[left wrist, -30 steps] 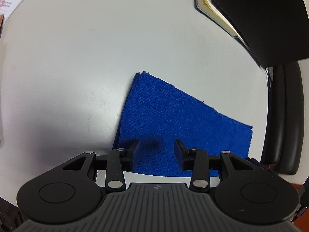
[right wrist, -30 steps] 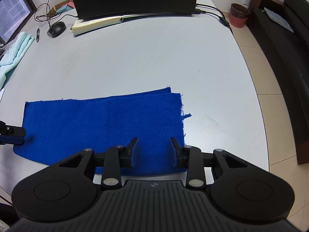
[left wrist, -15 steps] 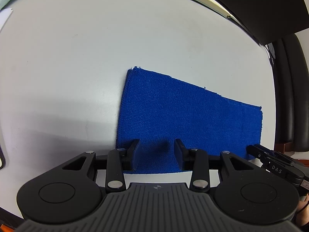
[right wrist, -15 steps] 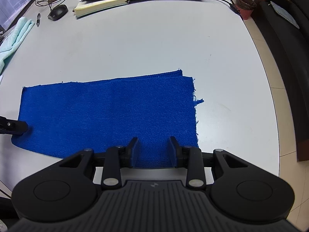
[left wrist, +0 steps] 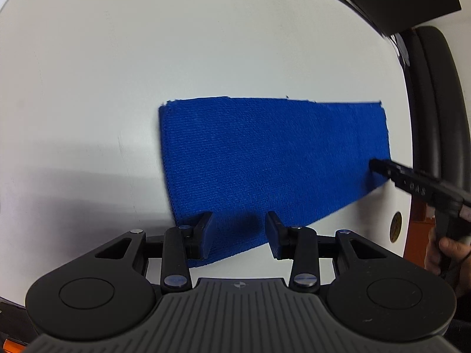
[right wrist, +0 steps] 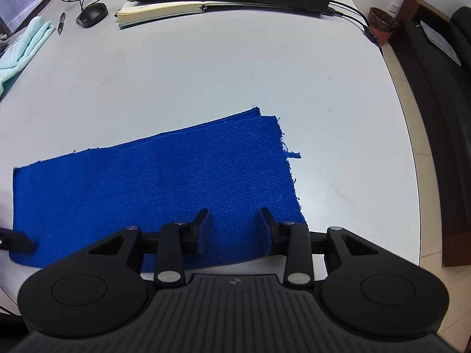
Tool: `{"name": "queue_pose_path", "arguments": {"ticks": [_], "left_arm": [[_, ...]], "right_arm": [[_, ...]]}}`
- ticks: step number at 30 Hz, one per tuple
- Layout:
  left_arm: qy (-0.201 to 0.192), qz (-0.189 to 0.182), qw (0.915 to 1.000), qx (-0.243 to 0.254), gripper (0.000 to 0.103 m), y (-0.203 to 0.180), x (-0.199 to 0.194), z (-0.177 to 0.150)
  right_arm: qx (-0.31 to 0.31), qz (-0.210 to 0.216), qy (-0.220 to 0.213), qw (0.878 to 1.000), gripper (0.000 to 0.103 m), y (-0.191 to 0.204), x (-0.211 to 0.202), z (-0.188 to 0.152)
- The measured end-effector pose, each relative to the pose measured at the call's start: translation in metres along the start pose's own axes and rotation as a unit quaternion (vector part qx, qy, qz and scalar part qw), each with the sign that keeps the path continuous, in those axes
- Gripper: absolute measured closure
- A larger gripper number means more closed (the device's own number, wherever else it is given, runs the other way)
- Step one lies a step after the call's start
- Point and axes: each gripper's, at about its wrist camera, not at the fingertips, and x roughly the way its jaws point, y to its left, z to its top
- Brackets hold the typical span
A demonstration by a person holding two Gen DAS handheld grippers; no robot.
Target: Fold towel
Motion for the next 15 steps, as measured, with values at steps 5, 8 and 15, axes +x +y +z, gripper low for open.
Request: {"name": "queue_pose_path", "arguments": {"ticks": [5,8,15], "left_arm": [[-0.008,-0.002,0.9999,-0.013,0.063,0.003,-0.003,-0.009],[-0.015,0.008,0.9998,-0.008,0.063,0.0,-0.005,-0.012],[-0.024,0.021,0.9994,0.013,0.062,-0.008,-0.008,-0.02]], "right_arm": [[-0.005,0.003,-0.013,1.0,0.066,0.001,-0.003,0.002],[0.003,0.004,-0.022,1.0,0.066,-0.003,-0.008,0.0],[0.018,0.008,-0.023,1.0,0.066,-0.014,-0.014,-0.006]]}}
